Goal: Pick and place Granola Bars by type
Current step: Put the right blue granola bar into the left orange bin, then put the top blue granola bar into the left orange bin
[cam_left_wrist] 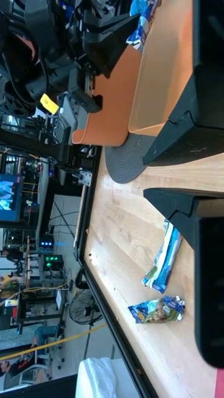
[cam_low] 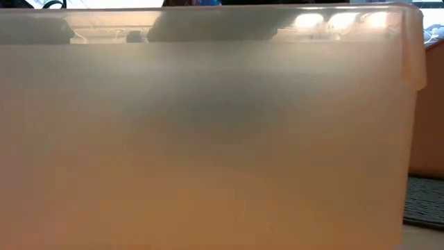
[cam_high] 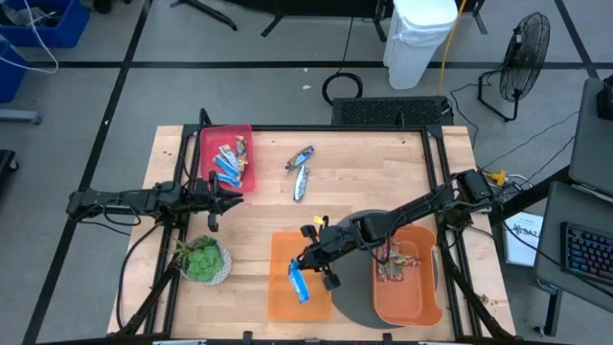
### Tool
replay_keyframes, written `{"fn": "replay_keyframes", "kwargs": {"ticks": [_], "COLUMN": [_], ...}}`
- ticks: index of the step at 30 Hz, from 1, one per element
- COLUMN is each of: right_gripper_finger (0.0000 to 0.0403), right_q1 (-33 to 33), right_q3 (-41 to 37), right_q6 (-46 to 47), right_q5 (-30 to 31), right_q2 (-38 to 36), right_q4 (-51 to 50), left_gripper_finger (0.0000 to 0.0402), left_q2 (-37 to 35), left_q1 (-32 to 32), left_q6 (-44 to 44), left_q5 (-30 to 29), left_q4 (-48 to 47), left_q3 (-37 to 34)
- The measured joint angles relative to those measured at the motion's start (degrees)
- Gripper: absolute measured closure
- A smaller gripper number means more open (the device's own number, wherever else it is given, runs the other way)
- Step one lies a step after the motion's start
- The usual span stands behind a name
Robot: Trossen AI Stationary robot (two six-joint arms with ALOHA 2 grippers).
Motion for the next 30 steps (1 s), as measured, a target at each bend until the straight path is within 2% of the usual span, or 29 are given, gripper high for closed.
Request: {"fn": "replay_keyframes", "kwargs": {"ticks": [3, 12, 16, 19, 24, 27, 30], "right_gripper_finger": [0.0382, 0.0279, 0.0250, 0.0238, 0.0232, 0.0233, 0.0237], "right_q1": [0.0, 0.0, 0.0, 0.0, -1.4, -4.4, -9.7], "right_q3": [0.0, 0.0, 0.0, 0.0, 0.0, 0.0, 1.2], "right_q6": [0.1, 1.9, 3.9, 3.2, -2.0, -4.3, -4.7], "right_q5": [-0.1, -0.2, -0.2, 0.2, 7.5, 10.4, 10.4], "right_q2": [0.0, 0.0, 0.0, -0.1, -2.7, -5.4, -8.9], "right_q4": [0.0, 0.0, 0.0, 0.0, -2.2, -5.0, -9.9], "left_gripper_finger": [0.0330, 0.0330, 0.0330, 0.0330, 0.0330, 0.0330, 0.0330], "left_q2": [0.0, 0.0, 0.0, 0.0, 0.0, 0.0, 0.0], "left_q1": [0.0, 0.0, 0.0, 0.0, 0.0, 0.0, 0.0], "left_q6": [0.0, 0.0, 0.0, 0.0, 0.0, 0.0, 0.0], "left_q5": [0.0, 0.0, 0.0, 0.0, 0.0, 0.0, 0.0], "left_q4": [0.0, 0.0, 0.0, 0.0, 0.0, 0.0, 0.0], "left_q3": [0.0, 0.0, 0.0, 0.0, 0.0, 0.0, 0.0]}}
